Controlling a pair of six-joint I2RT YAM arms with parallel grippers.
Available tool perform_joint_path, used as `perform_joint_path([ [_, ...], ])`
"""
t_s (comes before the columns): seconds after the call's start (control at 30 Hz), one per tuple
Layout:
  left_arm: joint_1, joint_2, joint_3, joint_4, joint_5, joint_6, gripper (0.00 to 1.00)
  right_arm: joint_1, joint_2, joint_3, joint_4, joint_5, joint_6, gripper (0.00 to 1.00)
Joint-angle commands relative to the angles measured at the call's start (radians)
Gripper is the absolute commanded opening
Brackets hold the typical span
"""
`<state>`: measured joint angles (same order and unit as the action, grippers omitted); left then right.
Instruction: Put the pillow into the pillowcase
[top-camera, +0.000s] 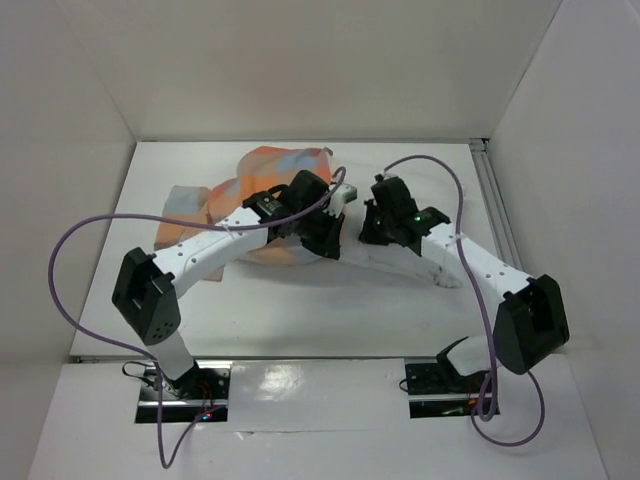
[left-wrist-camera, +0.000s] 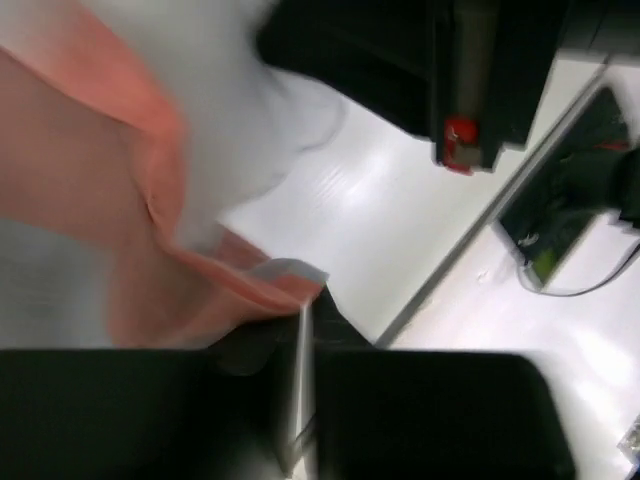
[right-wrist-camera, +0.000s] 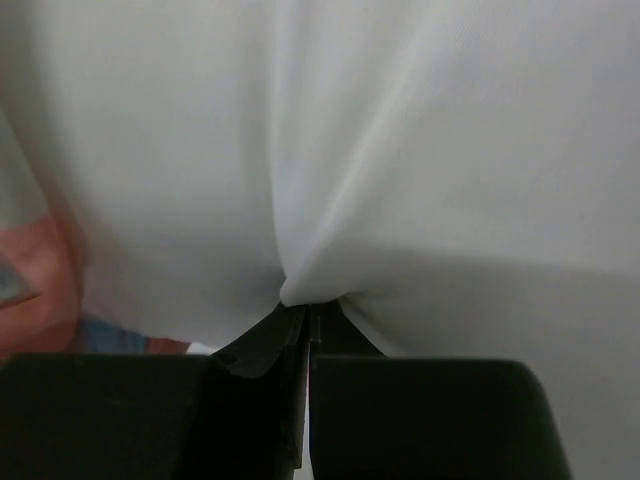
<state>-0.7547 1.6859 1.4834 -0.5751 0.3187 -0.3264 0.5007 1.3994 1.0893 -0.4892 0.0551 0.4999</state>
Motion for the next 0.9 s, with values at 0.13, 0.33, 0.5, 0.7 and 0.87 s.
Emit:
perform_joint_path([
  [0.13, 0.043, -0.054, 0.423, -0.247, -0.156, 0.043, 0.93, 0.073, -0.14, 0.087, -0.11, 0.121, 0.003, 0.78],
  [0.33, 0.135, 0.093, 0.667, -0.276, -0.269, -0.052, 0.7, 0.021, -0.133, 0.26, -0.265, 0.505, -0.057, 0.99],
  [0.5, 0.124, 0.36, 0.871, -0.335, -0.556, -0.105, 0.84, -0.247, -0.021, 0.337, -0.265, 0.39, -0.047, 0.99],
  [0.7, 0.114, 0.466, 0.885, -0.267, -0.688, -0.108, 0.83, -0.468, 0.033, 0.256, -0.21, 0.168, -0.038, 1.0],
  [0.87, 0.123, 0.543, 0.906, -0.249, -0.717, -0.062, 0.76, -0.502, 0.012, 0.082, -0.154, 0.089, -0.038, 1.0],
])
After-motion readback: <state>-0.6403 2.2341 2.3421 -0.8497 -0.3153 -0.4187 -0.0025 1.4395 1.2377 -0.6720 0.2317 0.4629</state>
